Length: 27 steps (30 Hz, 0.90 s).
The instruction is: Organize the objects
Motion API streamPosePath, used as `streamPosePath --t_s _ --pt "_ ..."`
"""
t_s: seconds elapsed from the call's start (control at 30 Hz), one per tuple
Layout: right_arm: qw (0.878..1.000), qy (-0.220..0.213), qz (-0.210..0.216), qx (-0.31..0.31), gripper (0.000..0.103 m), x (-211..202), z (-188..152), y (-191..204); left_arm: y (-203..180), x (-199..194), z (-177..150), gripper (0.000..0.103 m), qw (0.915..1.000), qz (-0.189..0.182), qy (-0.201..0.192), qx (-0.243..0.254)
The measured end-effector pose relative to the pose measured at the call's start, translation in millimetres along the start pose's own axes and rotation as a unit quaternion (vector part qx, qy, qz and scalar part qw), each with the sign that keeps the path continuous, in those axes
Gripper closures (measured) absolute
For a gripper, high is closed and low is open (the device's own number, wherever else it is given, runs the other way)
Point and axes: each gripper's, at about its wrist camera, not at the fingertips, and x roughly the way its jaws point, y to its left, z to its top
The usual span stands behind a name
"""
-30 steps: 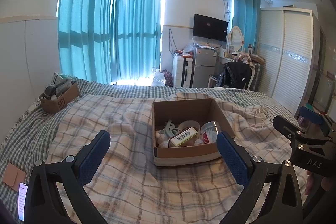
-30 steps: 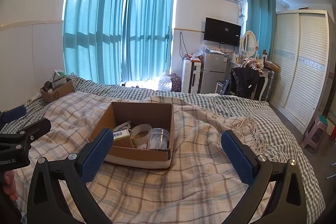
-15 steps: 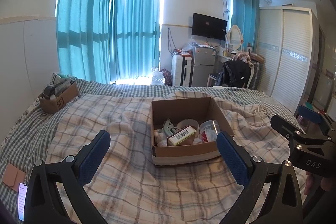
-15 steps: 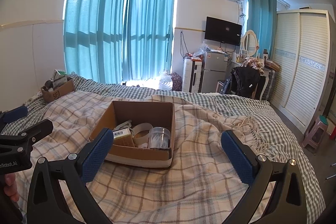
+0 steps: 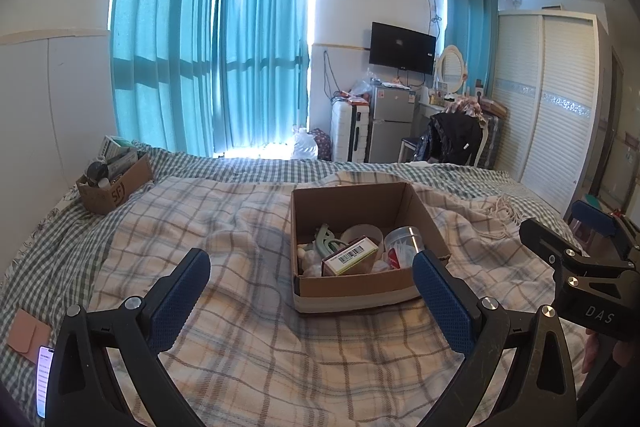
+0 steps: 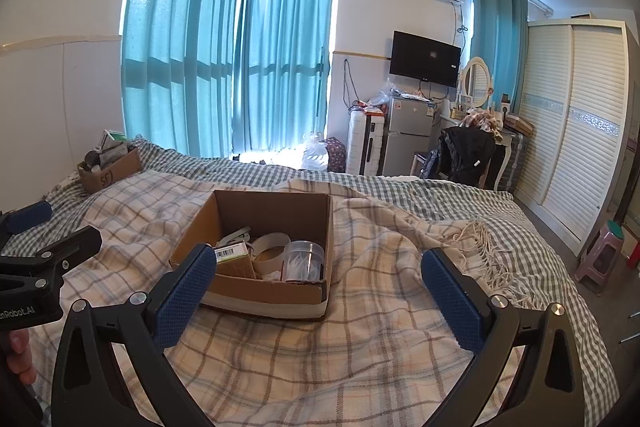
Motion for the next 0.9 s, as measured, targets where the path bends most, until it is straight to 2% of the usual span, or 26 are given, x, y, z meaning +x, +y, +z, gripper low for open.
streamPosePath --t_s 0.57,0.9 --pt "1.000 0.005 -0.004 -0.003 0.000 3.8 -0.4 0.7 2.0 1.8 -0.8 0.000 0.9999 0.003 0.007 -0.007" --pt "1.000 0.000 -0.003 -0.001 0.000 0.5 0.3 0.6 -3.0 -2.4 2.6 0.000 0.9999 0.010 -0.003 0.008"
